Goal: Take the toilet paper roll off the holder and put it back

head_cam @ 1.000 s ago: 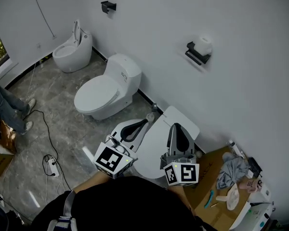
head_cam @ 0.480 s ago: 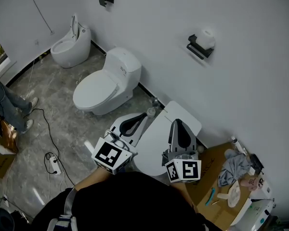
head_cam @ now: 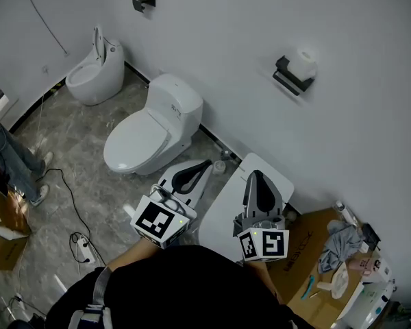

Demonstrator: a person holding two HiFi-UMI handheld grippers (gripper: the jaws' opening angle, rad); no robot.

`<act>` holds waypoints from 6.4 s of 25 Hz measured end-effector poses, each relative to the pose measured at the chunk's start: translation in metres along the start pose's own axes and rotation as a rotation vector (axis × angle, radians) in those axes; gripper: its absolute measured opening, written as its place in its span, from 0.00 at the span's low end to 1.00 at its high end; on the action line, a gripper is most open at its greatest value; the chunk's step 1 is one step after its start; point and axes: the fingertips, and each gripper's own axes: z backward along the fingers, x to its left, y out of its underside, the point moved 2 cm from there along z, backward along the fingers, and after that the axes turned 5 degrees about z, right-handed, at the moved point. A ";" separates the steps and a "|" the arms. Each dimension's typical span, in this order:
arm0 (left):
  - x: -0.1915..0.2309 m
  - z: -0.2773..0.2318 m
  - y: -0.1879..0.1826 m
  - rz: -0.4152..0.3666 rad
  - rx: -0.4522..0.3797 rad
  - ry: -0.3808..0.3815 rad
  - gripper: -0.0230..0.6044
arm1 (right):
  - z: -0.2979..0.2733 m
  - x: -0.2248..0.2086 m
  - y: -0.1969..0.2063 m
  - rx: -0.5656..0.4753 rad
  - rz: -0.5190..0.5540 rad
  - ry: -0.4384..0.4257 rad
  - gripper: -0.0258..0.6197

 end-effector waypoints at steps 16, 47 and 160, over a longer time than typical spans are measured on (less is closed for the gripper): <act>0.117 -0.113 -0.020 -0.032 0.040 0.240 0.05 | -0.125 -0.036 0.021 0.007 0.007 0.279 0.08; 0.163 -0.210 0.003 0.036 0.058 0.452 0.05 | -0.184 -0.078 0.046 0.063 0.074 0.466 0.08; 0.098 -0.576 0.011 -0.112 0.181 0.797 0.65 | -0.308 -0.343 0.066 0.050 0.116 0.692 0.08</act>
